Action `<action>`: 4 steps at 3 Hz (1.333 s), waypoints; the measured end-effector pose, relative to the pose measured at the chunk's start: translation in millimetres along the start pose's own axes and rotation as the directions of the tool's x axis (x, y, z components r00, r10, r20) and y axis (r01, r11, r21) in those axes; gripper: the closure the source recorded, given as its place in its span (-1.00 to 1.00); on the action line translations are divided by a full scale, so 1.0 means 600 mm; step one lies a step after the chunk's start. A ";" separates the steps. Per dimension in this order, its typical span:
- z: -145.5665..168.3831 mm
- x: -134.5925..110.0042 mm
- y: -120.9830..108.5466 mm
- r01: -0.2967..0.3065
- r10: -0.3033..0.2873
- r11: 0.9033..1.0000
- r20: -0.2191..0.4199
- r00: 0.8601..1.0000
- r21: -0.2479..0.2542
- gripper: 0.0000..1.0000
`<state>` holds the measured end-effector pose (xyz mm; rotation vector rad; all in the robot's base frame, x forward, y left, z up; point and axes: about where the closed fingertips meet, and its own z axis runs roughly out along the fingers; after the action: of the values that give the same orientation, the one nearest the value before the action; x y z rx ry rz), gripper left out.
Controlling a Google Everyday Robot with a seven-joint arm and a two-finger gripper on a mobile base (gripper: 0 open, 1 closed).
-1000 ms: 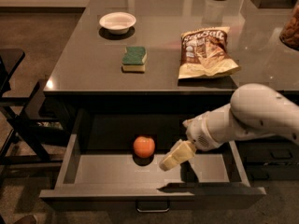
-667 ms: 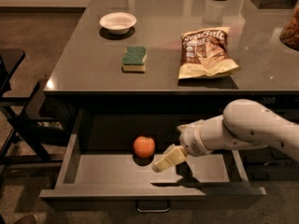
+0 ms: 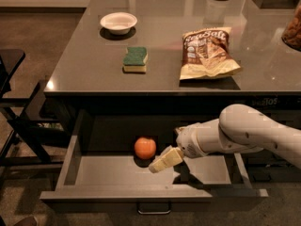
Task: Pick orange from top drawer and place on counter
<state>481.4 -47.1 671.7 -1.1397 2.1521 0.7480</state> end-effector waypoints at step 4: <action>0.109 0.018 -0.041 -0.063 0.064 0.998 0.177 0.982 -0.010 -1.00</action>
Offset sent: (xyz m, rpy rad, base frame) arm 0.0313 0.0257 -0.0514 0.1441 -0.0580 -0.0777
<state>512.4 -18.6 615.2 -0.9721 2.0460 0.8495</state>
